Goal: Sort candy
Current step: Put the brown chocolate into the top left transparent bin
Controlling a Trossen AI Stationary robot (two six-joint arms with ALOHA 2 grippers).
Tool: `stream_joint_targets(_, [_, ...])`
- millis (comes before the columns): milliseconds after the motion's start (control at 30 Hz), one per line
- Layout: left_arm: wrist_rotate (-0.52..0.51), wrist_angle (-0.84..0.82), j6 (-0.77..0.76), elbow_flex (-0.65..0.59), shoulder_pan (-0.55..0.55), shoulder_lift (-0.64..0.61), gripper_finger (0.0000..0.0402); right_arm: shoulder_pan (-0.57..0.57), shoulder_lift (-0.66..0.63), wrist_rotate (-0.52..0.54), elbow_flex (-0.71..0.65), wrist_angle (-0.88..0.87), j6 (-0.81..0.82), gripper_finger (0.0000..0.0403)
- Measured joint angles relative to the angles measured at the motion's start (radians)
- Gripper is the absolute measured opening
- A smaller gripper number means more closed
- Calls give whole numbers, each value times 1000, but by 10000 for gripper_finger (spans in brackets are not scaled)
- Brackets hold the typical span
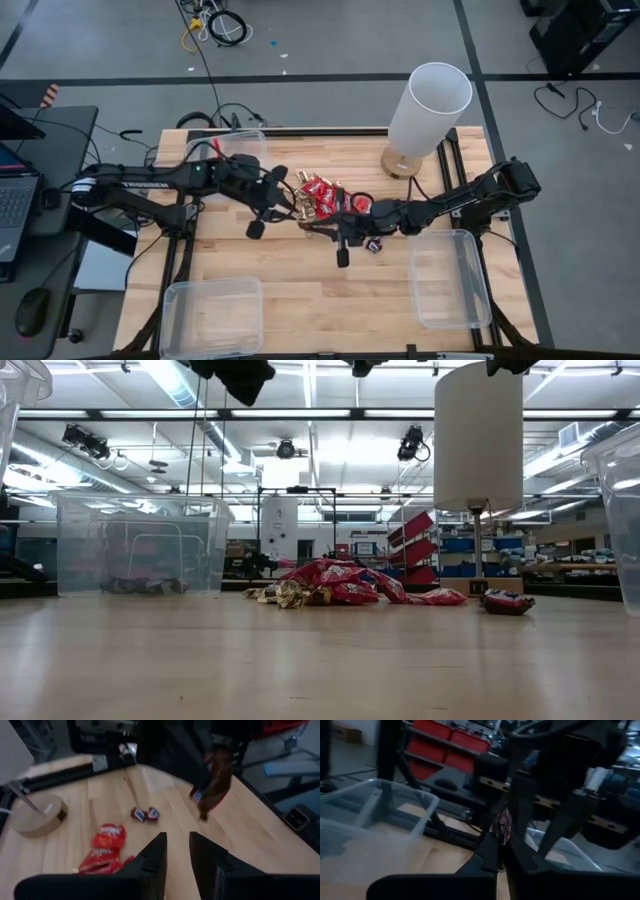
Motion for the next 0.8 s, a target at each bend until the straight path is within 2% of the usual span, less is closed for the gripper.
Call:
stream_joint_targets(233, [-3, 84, -1, -47, 0, 0, 109, -4, 0, 72, 0, -4, -33, 11])
stream_joint_targets(800, [-9, 142, -52, -47, -2, 0, 122, -8, 0, 77, 0, -15, -39, 11])
